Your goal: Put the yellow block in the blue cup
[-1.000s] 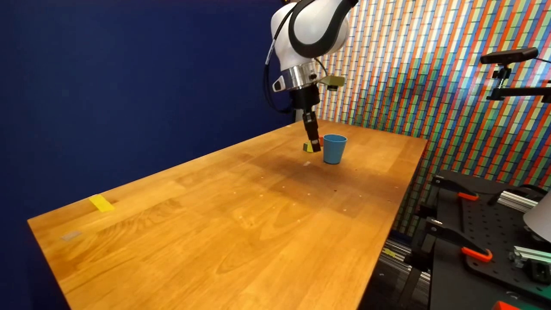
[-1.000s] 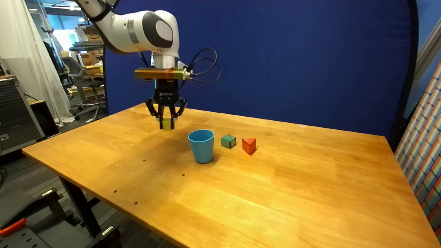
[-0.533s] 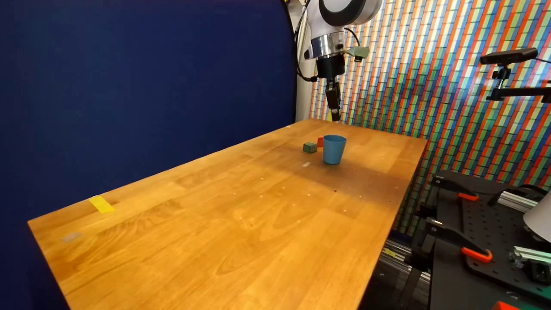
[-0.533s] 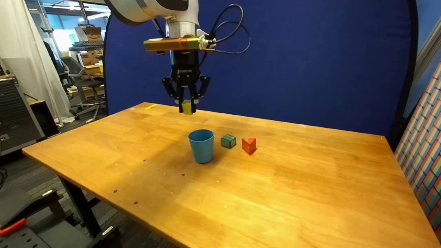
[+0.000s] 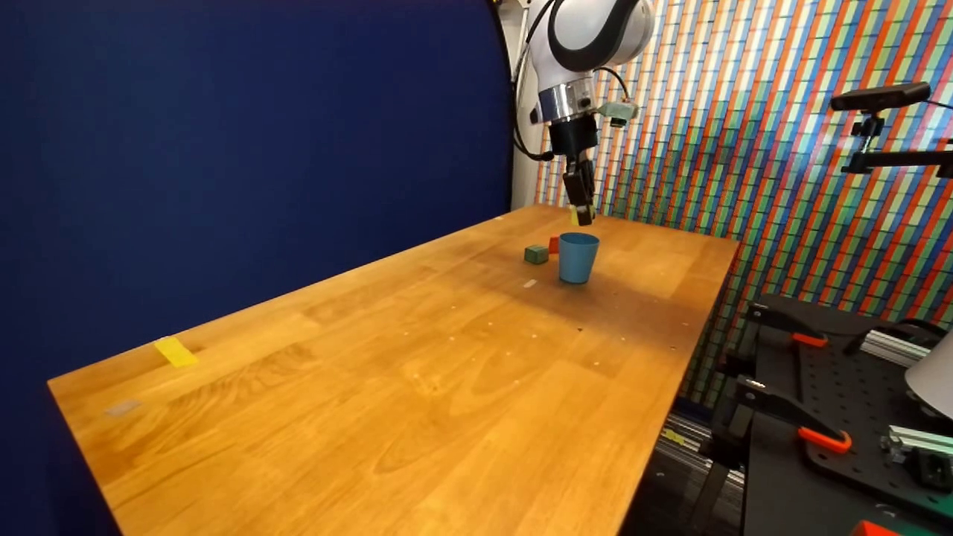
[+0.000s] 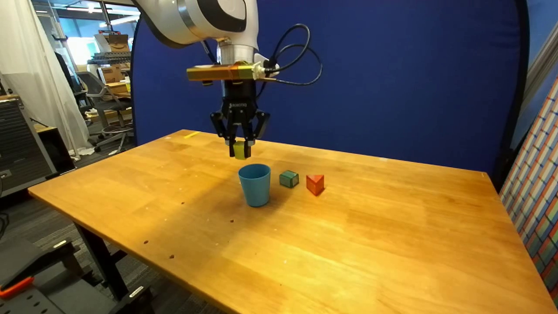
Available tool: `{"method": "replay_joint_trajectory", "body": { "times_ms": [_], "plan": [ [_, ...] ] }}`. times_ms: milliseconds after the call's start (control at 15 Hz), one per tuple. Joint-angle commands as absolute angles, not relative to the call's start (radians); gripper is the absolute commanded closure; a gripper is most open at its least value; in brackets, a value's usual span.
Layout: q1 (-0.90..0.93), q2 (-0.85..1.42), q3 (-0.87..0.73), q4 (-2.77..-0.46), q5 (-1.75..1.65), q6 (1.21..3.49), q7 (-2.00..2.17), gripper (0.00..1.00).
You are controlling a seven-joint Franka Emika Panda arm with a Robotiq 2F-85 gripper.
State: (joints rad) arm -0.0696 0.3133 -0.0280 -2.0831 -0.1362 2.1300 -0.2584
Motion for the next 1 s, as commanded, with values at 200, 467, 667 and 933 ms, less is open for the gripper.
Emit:
{"method": "replay_joint_trajectory", "body": {
  "times_ms": [200,467,667,933],
  "plan": [
    [-0.072,0.372,-0.052,-1.995,-0.153,2.129,-0.207,0.85],
    [-0.089,0.377,-0.060,-1.979,-0.134,2.124,-0.219,0.27],
    [-0.116,0.354,-0.067,-2.001,-0.110,2.115,-0.240,0.04],
    [-0.115,0.372,-0.064,-2.000,-0.122,2.121,-0.228,0.00]
  ]
}}
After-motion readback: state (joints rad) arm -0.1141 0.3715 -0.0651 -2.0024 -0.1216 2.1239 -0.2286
